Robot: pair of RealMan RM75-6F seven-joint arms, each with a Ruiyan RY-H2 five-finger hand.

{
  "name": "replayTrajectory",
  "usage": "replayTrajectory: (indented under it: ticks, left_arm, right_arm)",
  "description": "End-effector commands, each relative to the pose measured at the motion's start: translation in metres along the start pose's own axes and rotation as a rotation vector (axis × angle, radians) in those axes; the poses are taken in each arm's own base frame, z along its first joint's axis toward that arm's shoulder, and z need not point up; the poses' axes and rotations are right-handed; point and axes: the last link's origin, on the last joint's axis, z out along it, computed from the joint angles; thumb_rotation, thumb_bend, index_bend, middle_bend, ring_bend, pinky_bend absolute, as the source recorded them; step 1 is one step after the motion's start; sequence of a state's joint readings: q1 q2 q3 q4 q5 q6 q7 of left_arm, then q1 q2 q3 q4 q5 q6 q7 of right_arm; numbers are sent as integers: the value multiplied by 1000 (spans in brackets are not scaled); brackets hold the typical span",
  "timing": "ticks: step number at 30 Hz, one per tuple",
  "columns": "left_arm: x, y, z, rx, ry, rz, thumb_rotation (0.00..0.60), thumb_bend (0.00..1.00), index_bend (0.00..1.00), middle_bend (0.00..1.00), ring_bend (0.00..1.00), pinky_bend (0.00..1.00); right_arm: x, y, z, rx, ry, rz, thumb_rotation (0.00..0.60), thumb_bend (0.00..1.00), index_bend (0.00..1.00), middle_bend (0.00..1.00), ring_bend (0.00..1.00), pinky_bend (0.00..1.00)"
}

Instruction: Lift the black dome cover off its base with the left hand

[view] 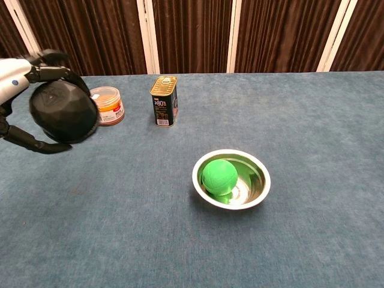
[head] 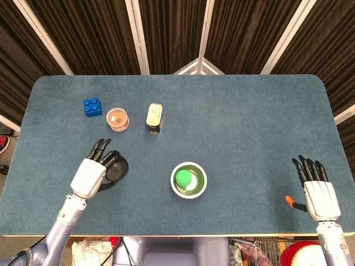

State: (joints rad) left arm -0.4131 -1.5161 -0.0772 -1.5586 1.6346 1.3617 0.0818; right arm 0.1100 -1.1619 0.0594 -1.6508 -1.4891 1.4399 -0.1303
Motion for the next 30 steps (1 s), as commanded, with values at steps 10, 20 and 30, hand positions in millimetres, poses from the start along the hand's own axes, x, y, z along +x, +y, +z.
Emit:
replayTrajectory:
  ticks: [10, 20, 30]
  left_arm:
    - [27, -9, 6, 127, -525, -1107, 600, 435, 454, 416, 0, 0]
    - [13, -35, 14, -41, 24, -154, 600, 432, 461, 437, 0, 0]
    - [-4, -41, 12, -165, 247, 689, 600, 432, 472, 453, 0, 0]
  right_arm:
    - [0, 0, -1, 0, 1, -3, 600, 184, 31, 0, 16, 0]
    - [1, -1, 1, -2, -1, 1, 600, 185, 31, 0, 16, 0]
    - [-1, -2, 1, 2, -7, 4, 600, 184, 31, 0, 16, 0]
